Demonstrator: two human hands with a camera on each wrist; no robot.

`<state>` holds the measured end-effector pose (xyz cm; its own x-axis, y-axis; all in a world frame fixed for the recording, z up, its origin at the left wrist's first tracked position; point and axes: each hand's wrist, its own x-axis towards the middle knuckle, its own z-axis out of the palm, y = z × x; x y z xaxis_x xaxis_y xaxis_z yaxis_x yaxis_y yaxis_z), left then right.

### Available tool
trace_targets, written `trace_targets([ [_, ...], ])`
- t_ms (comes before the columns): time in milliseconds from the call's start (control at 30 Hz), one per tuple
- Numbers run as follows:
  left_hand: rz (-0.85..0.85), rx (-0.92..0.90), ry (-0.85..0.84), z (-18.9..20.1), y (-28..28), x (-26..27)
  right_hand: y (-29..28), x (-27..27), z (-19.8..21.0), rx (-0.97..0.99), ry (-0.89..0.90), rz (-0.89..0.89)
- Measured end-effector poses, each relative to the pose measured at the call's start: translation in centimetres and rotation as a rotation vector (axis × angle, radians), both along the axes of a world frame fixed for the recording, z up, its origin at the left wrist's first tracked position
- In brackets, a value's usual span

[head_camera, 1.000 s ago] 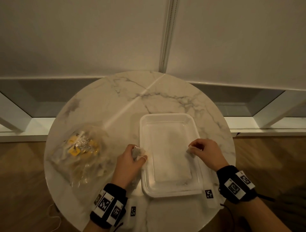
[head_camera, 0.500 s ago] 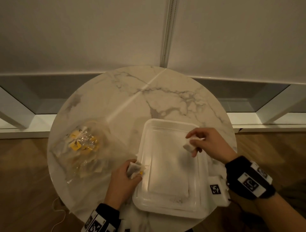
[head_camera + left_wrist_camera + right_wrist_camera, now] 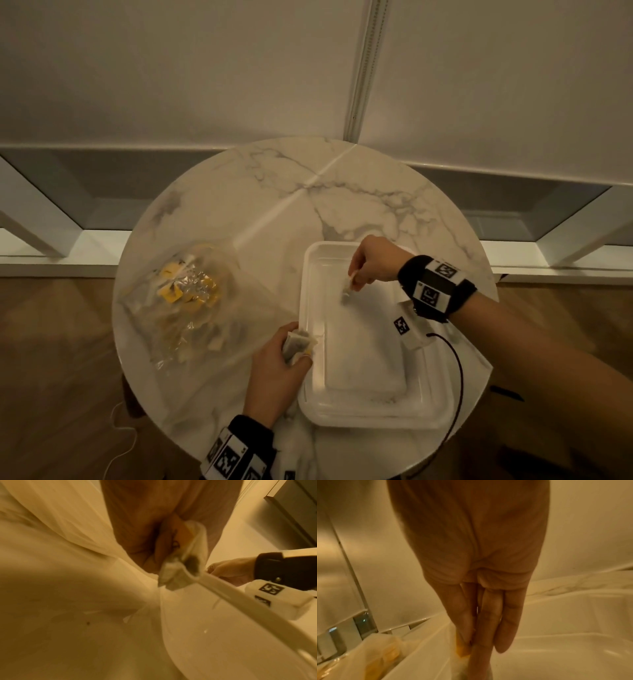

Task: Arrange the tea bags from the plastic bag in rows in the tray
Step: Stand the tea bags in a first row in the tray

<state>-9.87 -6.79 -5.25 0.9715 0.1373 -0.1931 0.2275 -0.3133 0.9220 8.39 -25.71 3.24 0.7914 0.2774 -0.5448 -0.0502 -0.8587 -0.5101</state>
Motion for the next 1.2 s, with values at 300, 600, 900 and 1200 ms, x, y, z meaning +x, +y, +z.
trace_targets([
  [300, -0.004, 0.006, 0.020, -0.4, 0.2, 0.3, 2.9, 3.5, -1.2, -0.073, -0.081, 0.009],
  [600, 0.002, -0.016, 0.033, -0.5, 0.2, 0.4, 4.1, 4.3, -2.7, -0.096, -0.046, 0.031],
  [900, -0.026, -0.013, 0.017, -0.2, 0.7, 0.6, 4.0, 4.6, -2.6, -0.064, -0.079, 0.023],
  [1200, -0.023, -0.121, -0.048, 0.8, 2.1, 0.6, 3.2, 4.3, -2.8, -0.017, -0.153, 0.027],
])
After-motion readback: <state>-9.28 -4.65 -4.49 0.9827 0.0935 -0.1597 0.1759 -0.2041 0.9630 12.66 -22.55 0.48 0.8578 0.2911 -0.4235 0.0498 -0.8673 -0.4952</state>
